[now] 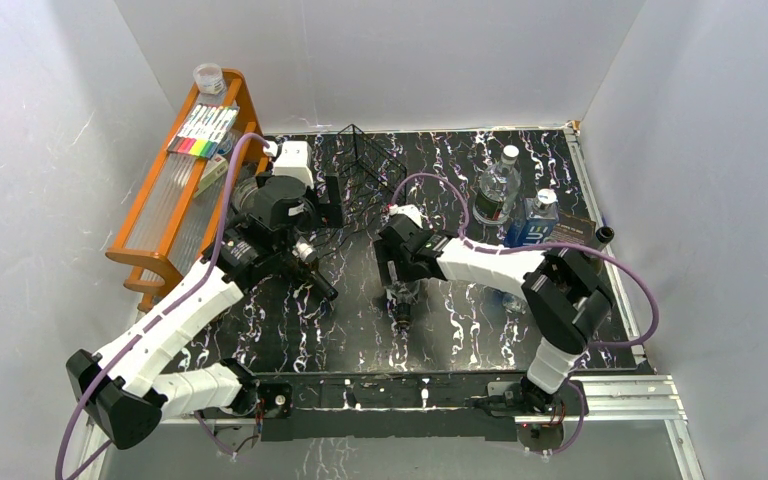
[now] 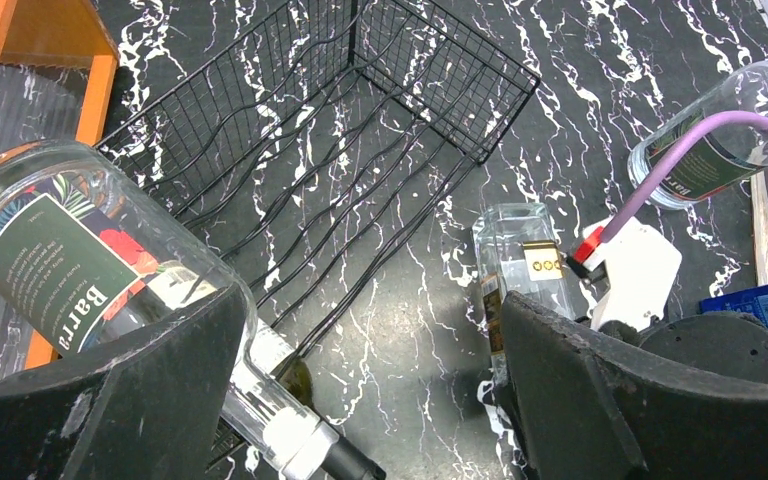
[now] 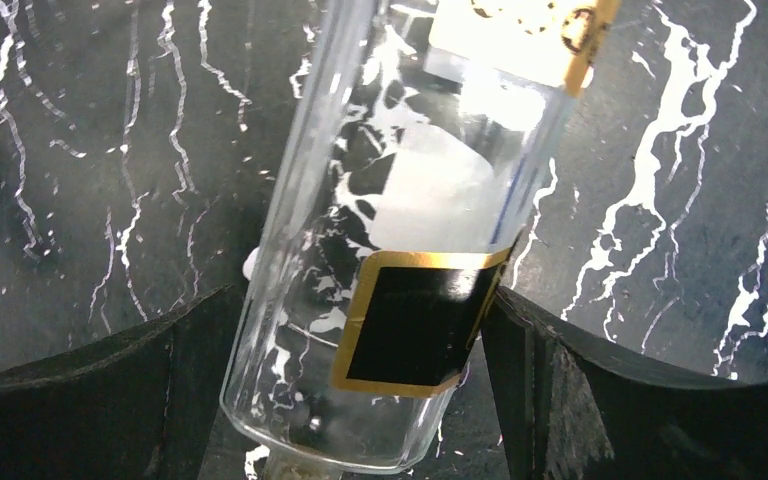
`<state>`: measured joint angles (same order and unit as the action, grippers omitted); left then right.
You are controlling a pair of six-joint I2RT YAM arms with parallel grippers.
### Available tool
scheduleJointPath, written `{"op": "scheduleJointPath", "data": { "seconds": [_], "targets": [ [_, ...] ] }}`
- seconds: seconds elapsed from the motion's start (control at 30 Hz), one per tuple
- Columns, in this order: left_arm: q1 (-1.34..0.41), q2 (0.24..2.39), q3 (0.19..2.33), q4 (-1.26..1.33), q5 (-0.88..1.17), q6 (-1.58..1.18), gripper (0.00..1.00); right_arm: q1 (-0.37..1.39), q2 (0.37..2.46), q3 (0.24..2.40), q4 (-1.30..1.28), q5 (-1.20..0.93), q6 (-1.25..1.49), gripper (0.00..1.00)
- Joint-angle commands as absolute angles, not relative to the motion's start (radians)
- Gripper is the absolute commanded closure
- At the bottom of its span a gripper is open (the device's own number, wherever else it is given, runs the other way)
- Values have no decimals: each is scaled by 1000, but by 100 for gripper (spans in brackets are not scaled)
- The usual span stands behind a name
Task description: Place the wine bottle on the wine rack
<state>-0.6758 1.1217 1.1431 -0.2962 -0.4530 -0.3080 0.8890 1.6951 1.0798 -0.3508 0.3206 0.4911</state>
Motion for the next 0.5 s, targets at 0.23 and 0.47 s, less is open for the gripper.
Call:
{"op": "scheduleJointPath", "data": {
  "seconds": [0.23,0.47],
  "targets": [
    [-670,1073,1121,-299,-470,-272,2,884,1705,1069,-449,408,560,22],
    [-670,1052,1137,-305,-481,-246,2,884,1726,1046,-386,370,495,17]
  ]
}}
